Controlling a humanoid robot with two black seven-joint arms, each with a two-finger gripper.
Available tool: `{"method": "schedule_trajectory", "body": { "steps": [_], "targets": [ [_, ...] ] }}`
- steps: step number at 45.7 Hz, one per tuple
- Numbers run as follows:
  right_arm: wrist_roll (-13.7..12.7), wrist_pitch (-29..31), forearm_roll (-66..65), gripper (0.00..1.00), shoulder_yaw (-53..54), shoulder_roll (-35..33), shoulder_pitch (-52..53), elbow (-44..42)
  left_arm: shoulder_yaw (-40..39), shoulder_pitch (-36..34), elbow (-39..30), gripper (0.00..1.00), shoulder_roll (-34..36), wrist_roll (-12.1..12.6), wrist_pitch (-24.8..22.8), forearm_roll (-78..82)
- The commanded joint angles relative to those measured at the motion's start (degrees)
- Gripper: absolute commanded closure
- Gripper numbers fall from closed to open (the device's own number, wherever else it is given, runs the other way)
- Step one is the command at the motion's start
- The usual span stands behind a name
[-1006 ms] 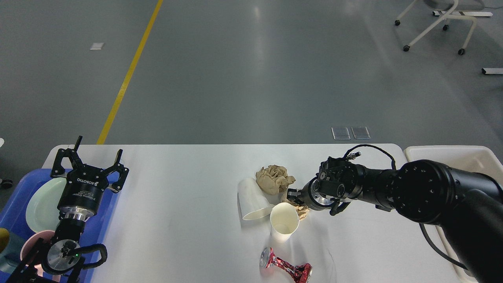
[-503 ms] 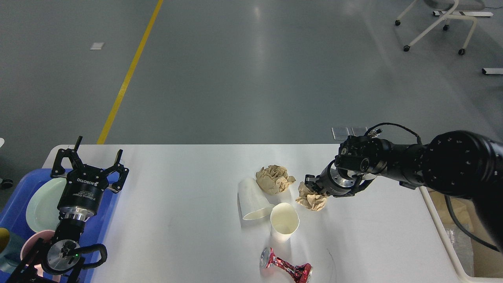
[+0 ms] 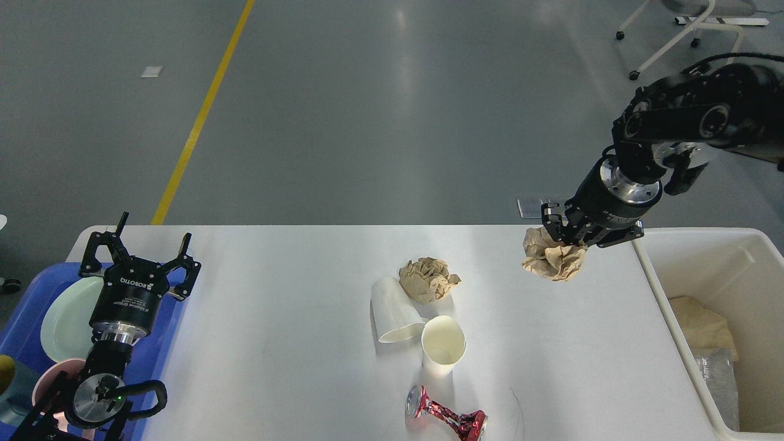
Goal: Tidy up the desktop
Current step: 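Lift the brown paper and carry it over the bin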
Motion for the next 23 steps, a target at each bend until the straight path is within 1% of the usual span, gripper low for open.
{"method": "schedule_trajectory", "body": {
  "steps": [1,6,15,23],
  "targets": [
    [0.02,5.04,-1.38,1.0,-0.14,-2.45,8.99,6.2,0.0,0.02,0.0,0.04,-0.01,-0.01,0.1,0.01],
    [-0.07,8.03,-1.56,1.0,-0.32,-4.21,15.94,12.08,0.0,0.02,0.0,0.04,-0.01,-0.01,0.01,0.01],
    [-0.6,8.21,-2.35,1.0,-0.49,-6.41,26.23,23.25,0.0,0.02,0.0,0.04,-0.01,-0.01,0.1,0.01],
    [-0.6,4.97,-1.74,1.0,-3.57,-6.59,26.76,24.75,0.0,0.02,0.0,0.04,-0.01,-0.09,0.1,0.01]
  ]
}}
